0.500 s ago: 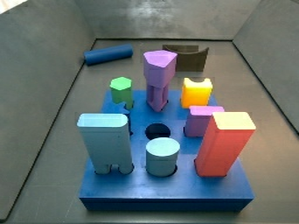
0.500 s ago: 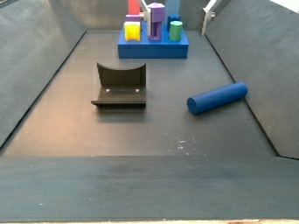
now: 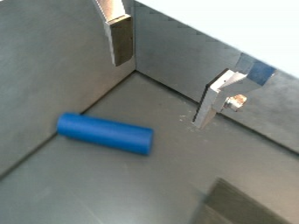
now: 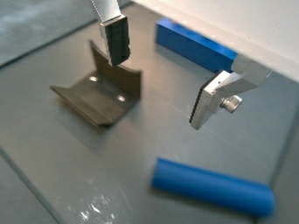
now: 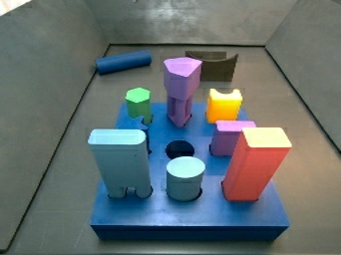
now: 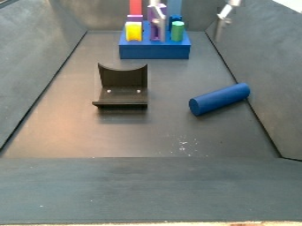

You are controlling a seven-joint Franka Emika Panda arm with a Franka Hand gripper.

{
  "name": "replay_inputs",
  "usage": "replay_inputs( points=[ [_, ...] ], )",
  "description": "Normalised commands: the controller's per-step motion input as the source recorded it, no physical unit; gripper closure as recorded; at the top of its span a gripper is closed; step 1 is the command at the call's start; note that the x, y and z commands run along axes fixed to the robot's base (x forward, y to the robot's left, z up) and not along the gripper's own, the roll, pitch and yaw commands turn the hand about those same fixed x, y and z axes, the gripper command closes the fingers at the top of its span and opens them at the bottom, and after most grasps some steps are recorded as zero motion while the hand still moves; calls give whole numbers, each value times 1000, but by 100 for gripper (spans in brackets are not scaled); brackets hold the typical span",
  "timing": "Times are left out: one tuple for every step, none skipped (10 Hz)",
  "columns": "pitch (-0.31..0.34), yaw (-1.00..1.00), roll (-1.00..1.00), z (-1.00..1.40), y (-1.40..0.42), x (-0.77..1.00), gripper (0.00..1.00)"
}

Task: Pick up the round object. Move up. Place the round object on the fixture. Regrasp the round object. Move to above the board. Insert the round object.
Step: Pick up the round object.

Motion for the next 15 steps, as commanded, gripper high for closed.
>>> replay_inputs(
  points=[
    [0, -583, -31, -209, 197, -637, 0],
    [0, -577, -23, -214, 194, -654, 0],
    [0, -577, -16, -223, 189, -666, 0],
    [0, -589, -19, -209, 180, -649, 0],
    [0, -606, -17, -223, 174, -634, 0],
    [0, -746, -39, -426, 80, -466, 0],
    [-144, -894, -164, -529, -26, -103, 0],
    [-237, -803, -170, -437, -74, 0, 0],
    [-221, -846, -123, -517, -71, 0, 0],
    [-251, -889, -120, -491, -71, -6, 0],
    [-279, -874, -173, -409, -34, 0, 0],
    [-274, -797, -216, -374, -9, 0, 0],
    [-284, -757, -246, -331, -31, 0, 0],
    [-199, -606, -293, -429, 0, 66, 0],
    [-187, -551, -301, -446, 0, 106, 0]
  ],
)
